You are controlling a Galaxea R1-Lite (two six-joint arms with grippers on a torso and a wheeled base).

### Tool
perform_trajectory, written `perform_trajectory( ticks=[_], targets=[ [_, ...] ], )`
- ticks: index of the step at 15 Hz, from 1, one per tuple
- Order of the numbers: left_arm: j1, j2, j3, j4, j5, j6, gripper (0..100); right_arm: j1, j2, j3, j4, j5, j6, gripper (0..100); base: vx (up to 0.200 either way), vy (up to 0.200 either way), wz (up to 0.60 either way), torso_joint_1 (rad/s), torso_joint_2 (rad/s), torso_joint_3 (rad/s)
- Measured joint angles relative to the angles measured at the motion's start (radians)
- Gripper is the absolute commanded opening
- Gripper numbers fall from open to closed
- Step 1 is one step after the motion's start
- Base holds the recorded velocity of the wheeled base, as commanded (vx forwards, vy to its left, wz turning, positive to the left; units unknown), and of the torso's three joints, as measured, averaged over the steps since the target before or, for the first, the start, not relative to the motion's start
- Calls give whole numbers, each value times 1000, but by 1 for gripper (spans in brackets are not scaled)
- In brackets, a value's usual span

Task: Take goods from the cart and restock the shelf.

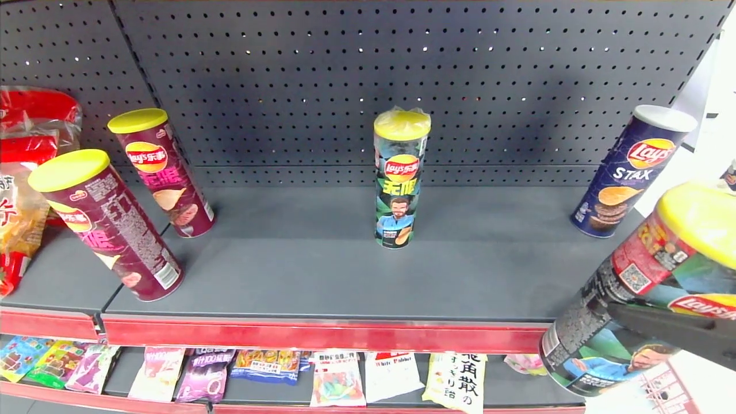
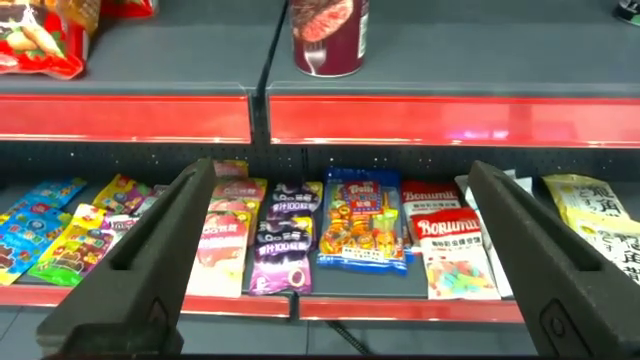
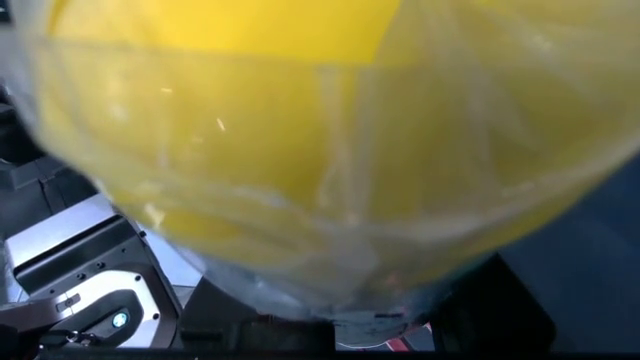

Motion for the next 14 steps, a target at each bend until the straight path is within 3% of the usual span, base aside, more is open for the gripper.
perform_trajectory(
  ticks=[5,9,12,14],
  targets=[
    [0,0,0,0,0,-3,100,1,-43,40,-7,-71,0,0,0,0,0,0,0,0],
    [-1,7,0,2,-3,1,100,4,-88,37,-7,-74,2,0,0,0,0,0,0,0],
    [-3,11,-1,-2,-38,4,100,8,-98,44,-6,-49,3,0,0,0,0,0,0,0],
    [-11,51,-74,-1,-58,-17,100,10,-99,29,-4,-44,2,0,0,0,0,0,0,0]
  ],
)
